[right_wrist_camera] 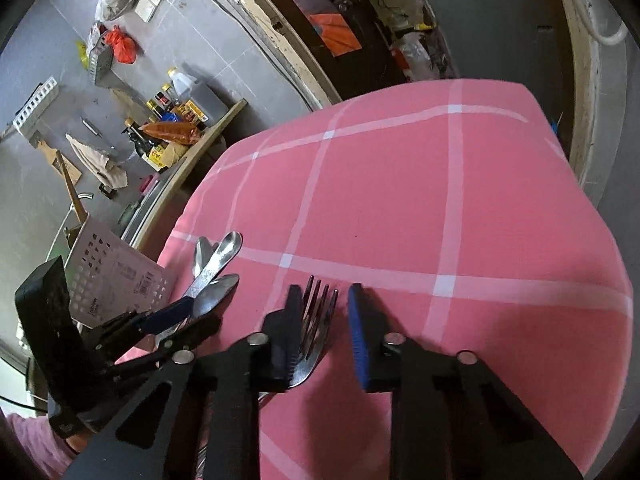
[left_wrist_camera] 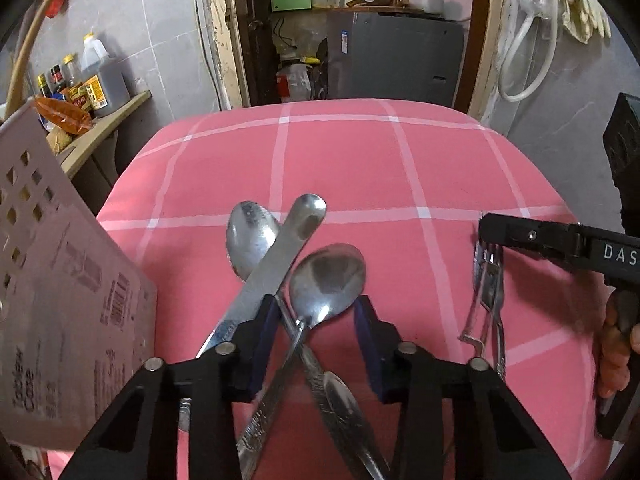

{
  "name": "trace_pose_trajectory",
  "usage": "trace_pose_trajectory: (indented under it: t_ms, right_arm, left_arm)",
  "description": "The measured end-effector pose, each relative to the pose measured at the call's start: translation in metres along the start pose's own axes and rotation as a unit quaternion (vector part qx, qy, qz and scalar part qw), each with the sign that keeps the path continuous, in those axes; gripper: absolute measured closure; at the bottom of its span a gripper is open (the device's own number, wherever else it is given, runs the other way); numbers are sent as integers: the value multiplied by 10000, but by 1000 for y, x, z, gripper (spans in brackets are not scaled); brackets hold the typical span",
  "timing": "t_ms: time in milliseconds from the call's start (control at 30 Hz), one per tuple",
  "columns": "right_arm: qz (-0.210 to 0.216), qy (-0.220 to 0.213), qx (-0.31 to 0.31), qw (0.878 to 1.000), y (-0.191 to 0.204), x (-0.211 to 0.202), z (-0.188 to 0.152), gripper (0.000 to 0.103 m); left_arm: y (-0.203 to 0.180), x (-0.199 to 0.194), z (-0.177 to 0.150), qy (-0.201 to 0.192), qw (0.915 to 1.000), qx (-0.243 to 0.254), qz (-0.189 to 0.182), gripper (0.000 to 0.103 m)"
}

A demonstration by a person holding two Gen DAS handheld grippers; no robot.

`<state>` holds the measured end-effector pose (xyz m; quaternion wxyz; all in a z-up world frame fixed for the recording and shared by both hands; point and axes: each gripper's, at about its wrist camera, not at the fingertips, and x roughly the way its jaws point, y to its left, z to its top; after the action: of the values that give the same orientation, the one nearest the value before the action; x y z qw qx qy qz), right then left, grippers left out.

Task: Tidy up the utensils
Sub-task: 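Grasp a steel fork with the right tool while the left tool grasps the butter knife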

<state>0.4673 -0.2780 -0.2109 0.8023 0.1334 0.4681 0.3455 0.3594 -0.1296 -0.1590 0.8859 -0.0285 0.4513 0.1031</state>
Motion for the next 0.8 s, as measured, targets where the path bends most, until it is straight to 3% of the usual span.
trace_pose_trajectory:
  t_ms: [167, 300, 633, 800]
  right_arm:
    - [214, -54, 176, 9996, -2, -2, -8, 94]
    - [186, -226, 309, 9991, -2, -16, -15, 99]
    - [-253, -1214, 415, 9914, 15, -99, -34, 101]
    - [-630, -1792, 136, 9817, 43, -146, -39, 101]
  left_arm:
    - [5, 5, 9, 111, 9999, 66, 95, 94]
    - [15, 2, 12, 208, 9996, -109, -125, 99]
    - [23, -56, 7, -406, 9932, -379, -1024, 100]
    - [31, -88, 3, -789, 9822, -511, -1626, 100]
